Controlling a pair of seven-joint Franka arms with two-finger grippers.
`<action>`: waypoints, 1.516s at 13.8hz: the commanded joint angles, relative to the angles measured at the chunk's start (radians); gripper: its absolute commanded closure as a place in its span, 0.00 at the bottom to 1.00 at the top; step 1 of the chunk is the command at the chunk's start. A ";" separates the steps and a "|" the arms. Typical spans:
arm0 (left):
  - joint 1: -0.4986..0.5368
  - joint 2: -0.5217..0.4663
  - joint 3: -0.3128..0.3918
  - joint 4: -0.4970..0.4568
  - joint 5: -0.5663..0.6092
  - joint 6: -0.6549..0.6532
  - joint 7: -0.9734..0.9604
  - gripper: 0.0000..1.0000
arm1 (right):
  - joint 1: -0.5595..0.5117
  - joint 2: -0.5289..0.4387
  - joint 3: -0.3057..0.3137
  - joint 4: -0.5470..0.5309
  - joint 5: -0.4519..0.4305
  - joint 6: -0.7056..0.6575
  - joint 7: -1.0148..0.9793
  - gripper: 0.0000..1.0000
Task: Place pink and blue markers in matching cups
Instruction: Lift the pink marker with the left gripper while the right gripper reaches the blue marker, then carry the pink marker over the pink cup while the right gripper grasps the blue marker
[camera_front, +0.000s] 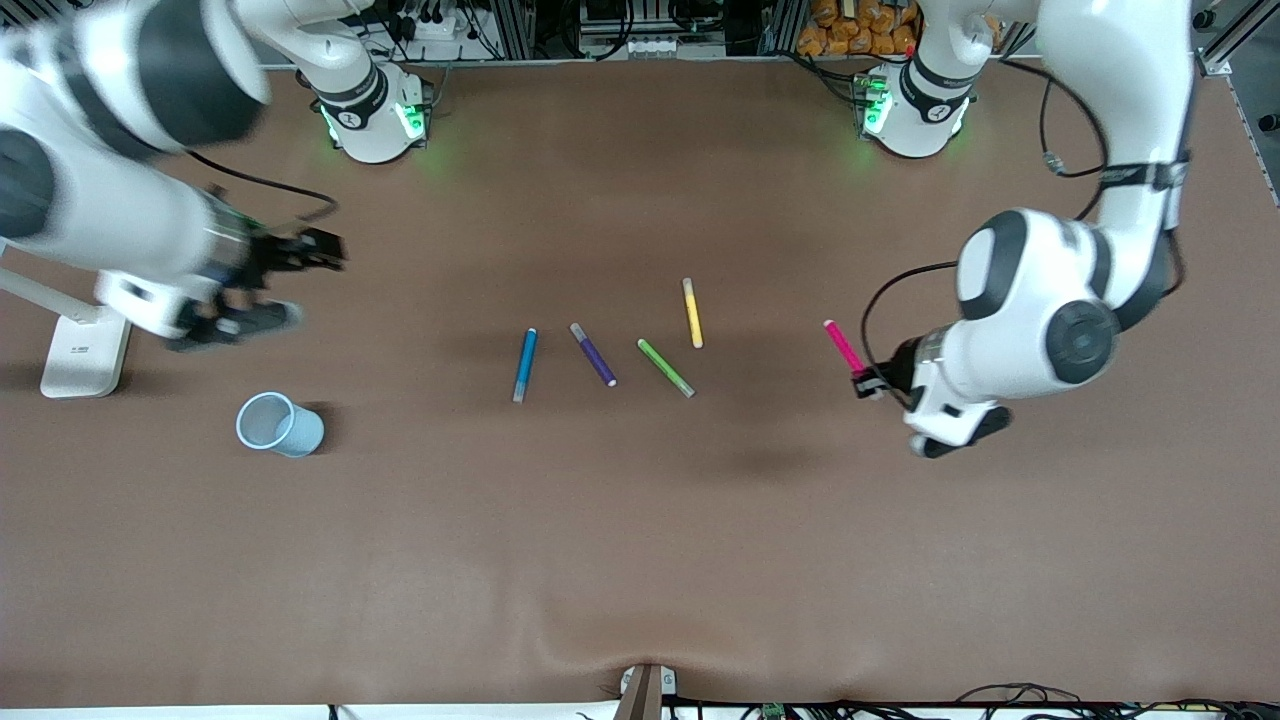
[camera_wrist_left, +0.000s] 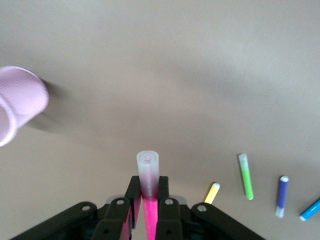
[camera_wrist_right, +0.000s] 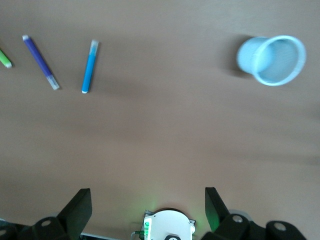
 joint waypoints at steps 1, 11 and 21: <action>-0.002 -0.010 0.021 0.069 0.032 -0.095 -0.085 1.00 | 0.052 0.141 -0.010 0.113 0.006 -0.023 0.001 0.00; 0.091 -0.160 0.018 0.061 0.225 -0.247 -0.169 1.00 | 0.114 0.354 -0.011 0.128 0.012 0.260 0.003 0.00; 0.150 -0.136 0.017 0.003 0.441 -0.191 -0.138 1.00 | 0.151 0.463 -0.011 0.000 0.162 0.567 0.282 0.00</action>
